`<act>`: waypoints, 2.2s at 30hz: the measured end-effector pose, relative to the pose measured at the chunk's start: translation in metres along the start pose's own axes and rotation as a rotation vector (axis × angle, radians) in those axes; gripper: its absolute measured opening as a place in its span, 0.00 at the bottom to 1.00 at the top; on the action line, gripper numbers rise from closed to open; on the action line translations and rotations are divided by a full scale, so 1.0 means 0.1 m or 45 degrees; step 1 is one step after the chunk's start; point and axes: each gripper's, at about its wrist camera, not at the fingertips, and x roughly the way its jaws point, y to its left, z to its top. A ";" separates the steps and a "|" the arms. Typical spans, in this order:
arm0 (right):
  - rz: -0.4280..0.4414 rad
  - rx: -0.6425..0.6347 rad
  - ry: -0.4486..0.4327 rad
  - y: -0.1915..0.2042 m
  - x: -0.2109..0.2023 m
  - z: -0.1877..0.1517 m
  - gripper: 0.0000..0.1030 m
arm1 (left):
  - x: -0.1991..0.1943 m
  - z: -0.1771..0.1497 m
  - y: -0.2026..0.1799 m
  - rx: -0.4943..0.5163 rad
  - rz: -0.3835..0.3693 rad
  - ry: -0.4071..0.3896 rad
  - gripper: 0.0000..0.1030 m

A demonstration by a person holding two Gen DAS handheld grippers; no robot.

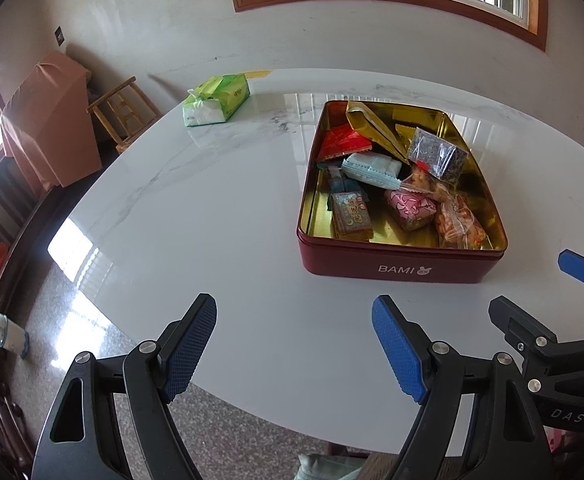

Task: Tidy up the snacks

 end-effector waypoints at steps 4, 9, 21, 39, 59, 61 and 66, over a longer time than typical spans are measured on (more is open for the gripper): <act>-0.005 -0.003 0.006 0.00 0.01 0.00 1.00 | 0.01 -0.01 0.00 -0.002 -0.005 0.004 0.78; -0.011 0.000 0.011 0.00 0.01 0.00 1.00 | 0.01 -0.02 0.01 -0.003 -0.011 0.008 0.78; -0.012 -0.002 0.023 0.01 0.02 -0.02 1.00 | 0.00 -0.03 0.01 -0.003 -0.018 0.009 0.78; -0.004 -0.014 0.030 0.02 0.03 -0.05 1.00 | 0.01 -0.03 -0.02 0.018 -0.030 0.012 0.78; -0.001 -0.012 0.036 0.02 0.05 -0.05 1.00 | 0.04 -0.04 -0.01 0.021 -0.014 0.015 0.78; 0.000 -0.013 0.036 0.01 0.05 -0.05 1.00 | 0.04 -0.03 -0.01 0.019 -0.018 0.016 0.78; -0.001 -0.012 0.039 0.02 0.06 -0.05 1.00 | 0.06 -0.03 -0.01 0.013 -0.019 0.021 0.78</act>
